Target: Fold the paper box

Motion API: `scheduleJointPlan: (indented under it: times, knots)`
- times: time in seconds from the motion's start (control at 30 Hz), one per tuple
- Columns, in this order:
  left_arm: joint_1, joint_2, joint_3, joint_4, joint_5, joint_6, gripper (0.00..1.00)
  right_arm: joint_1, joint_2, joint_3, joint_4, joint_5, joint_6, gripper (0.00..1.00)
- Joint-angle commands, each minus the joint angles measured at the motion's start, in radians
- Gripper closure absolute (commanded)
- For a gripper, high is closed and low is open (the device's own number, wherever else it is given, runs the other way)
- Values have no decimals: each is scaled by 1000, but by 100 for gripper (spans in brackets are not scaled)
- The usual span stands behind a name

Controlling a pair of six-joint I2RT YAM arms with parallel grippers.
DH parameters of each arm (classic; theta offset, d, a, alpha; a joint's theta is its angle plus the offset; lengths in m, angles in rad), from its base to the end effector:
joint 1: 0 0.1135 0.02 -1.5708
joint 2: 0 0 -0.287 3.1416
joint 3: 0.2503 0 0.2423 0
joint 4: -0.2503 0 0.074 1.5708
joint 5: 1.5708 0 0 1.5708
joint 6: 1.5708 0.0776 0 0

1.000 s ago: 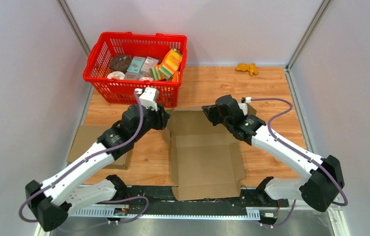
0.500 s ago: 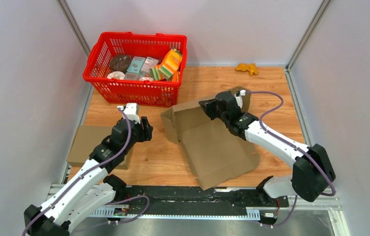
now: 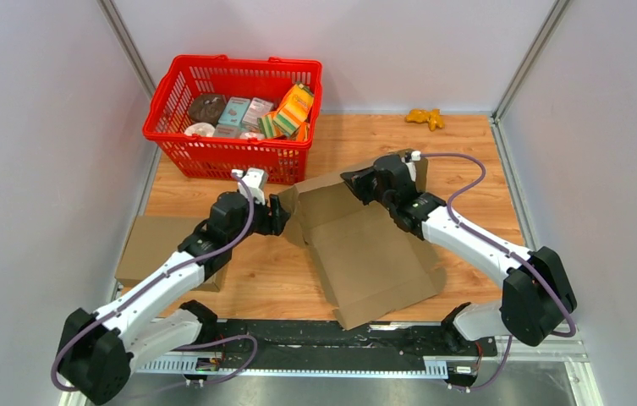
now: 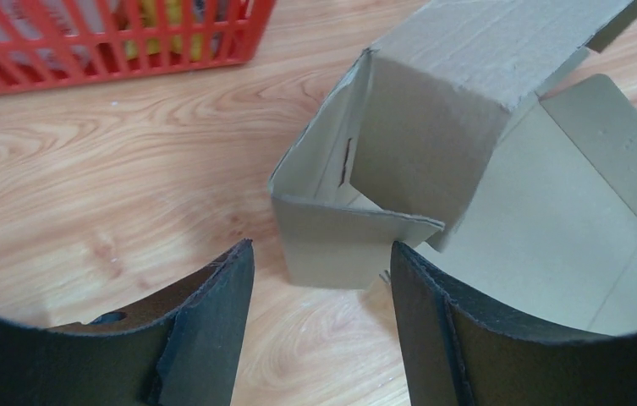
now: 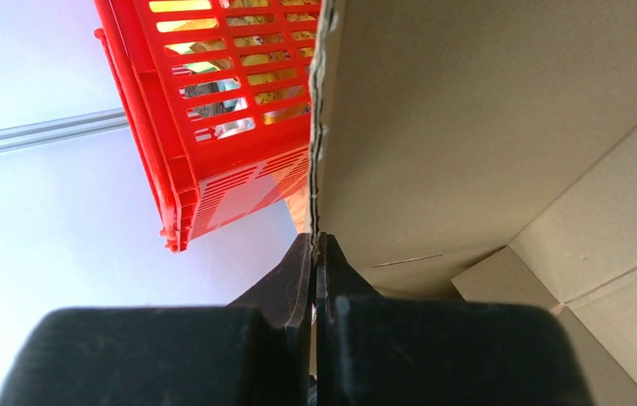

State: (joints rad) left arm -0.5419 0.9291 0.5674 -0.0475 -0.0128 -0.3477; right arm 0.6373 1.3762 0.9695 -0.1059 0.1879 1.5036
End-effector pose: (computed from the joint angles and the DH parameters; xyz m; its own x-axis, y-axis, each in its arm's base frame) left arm 0.1959 -0.1168 0.2562 -0.4928 -0.1010 -0.8643 0.3593 0.8810 -0.3078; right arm 0.2777 0.1875 0.2837 -0.4792 0.8648 -0.1499 0.3628 0.3507 0.8634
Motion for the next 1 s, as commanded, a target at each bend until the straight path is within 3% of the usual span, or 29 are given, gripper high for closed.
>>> scheduleJointPlan:
  times: [0.0, 0.13, 0.3, 0.47, 0.8, 0.97]
  knots:
    - [3, 109, 57, 133, 119, 19, 33, -5, 4, 3, 41, -33, 38, 100]
    - [-6, 174, 98, 164, 155, -16, 40, -5, 14, 3, 40, -53, 66, 100]
    - [-91, 163, 107, 187, 59, -4, 46, -1, 21, -12, 38, -80, 121, 100]
    - [-125, 172, 98, 213, 77, -25, 53, 5, 23, -28, 29, -62, 144, 100]
    - [-132, -8, -44, 115, 47, -33, 43, -8, -45, -69, 0, 4, 44, 100]
    - [-132, -87, -113, 159, 50, -71, 37, -11, -63, -52, -17, 19, 23, 100]
